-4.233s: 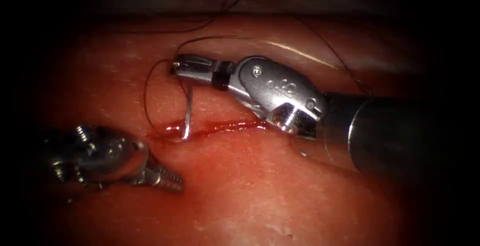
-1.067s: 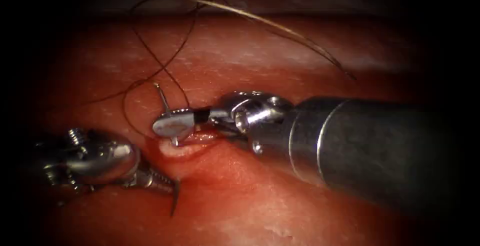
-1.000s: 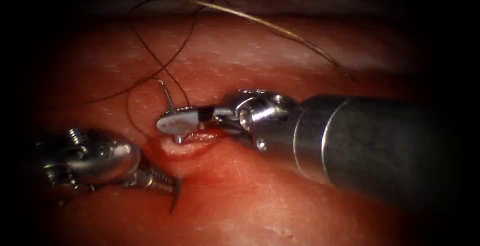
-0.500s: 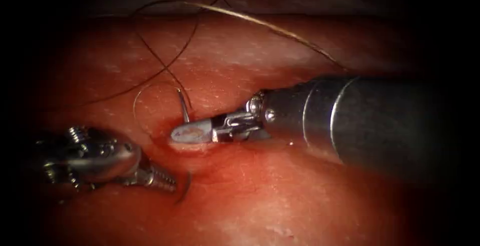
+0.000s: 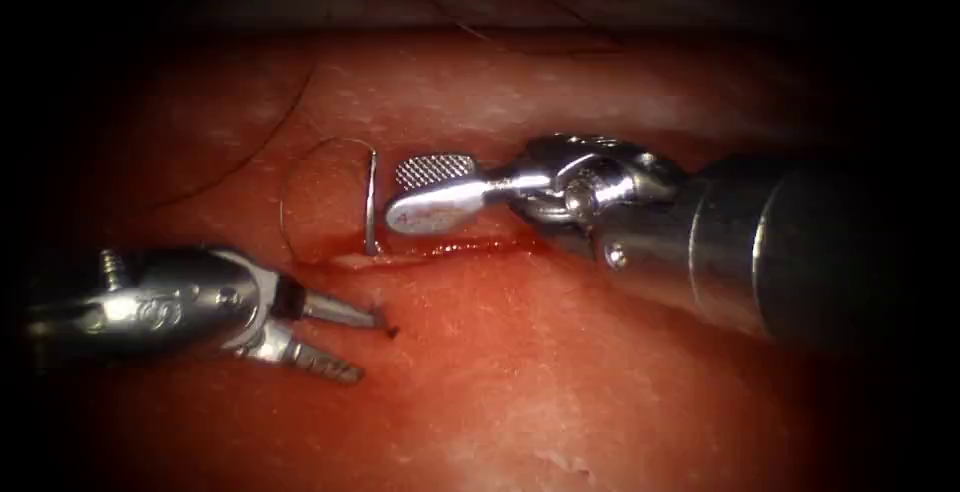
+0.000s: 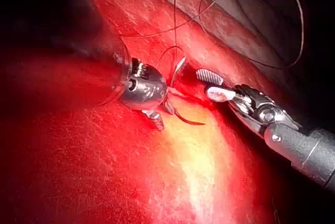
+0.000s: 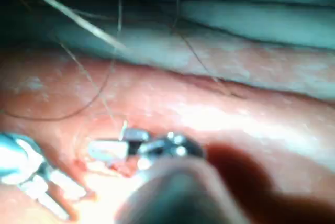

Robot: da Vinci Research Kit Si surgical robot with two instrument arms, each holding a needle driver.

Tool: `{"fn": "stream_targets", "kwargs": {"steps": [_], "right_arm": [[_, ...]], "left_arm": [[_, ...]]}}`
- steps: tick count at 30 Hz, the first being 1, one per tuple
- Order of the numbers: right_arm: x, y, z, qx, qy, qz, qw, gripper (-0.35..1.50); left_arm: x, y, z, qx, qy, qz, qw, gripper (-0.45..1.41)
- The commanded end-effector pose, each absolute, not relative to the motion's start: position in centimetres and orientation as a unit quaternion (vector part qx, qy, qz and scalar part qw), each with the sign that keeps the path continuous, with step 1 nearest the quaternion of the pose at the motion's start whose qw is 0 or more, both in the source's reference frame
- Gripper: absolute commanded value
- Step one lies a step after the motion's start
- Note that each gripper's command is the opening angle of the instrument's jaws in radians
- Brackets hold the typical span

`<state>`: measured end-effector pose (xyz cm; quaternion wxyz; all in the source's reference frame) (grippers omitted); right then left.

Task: Wound Closure

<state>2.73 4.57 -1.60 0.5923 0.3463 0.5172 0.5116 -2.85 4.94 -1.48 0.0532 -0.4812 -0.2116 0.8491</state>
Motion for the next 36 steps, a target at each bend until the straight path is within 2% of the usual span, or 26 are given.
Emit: {"fn": "stream_targets", "kwargs": {"steps": [1,9,15,19,21,25,29,32,34,36], "right_arm": [[2.77,4.58,-1.54,0.347,0.519,0.509,0.593,1.09],[2.79,4.53,-1.5,0.346,0.52,0.507,0.594,1.08],[2.79,4.51,-1.48,0.345,0.52,0.507,0.595,1.06],[2.79,4.51,-1.49,0.345,0.52,0.507,0.595,1.06],[2.79,4.51,-1.49,0.345,0.52,0.507,0.595,1.04],[2.79,4.51,-1.49,0.345,0.52,0.507,0.594,1.04],[2.77,4.51,-1.53,0.348,0.519,0.507,0.594,1.03],[2.71,4.53,-1.63,0.358,0.519,0.491,0.601,0.89],[2.65,4.5,-1.79,0.349,0.538,0.431,0.635,0.27],[2.64,4.45,-1.87,0.342,0.547,0.4,0.651,-0.03]], "left_arm": [[-2.89,4.96,-1.45,-0.482,-0.208,0.849,0.052,0.46],[-2.87,5.03,-1.56,-0.493,-0.192,0.846,0.057,0.44],[-3.07,4.99,-1.56,-0.497,-0.182,0.846,0.072,0.42],[-3.11,4.96,-1.5,-0.492,-0.161,0.851,0.085,0.22],[-3.01,5.02,-1.48,-0.477,-0.177,0.838,0.199,-0.35],[-2.92,5.1,-1.55,-0.454,-0.18,0.815,0.313,-0.35],[-2.89,5.17,-1.65,-0.457,-0.208,0.785,0.364,-0.35],[-2.88,5.21,-1.69,-0.468,-0.252,0.75,0.394,-0.35],[-2.83,5.23,-1.69,-0.479,-0.303,0.703,0.43,-0.35],[-2.8,5.25,-1.68,-0.486,-0.329,0.678,0.443,-0.35]]}}
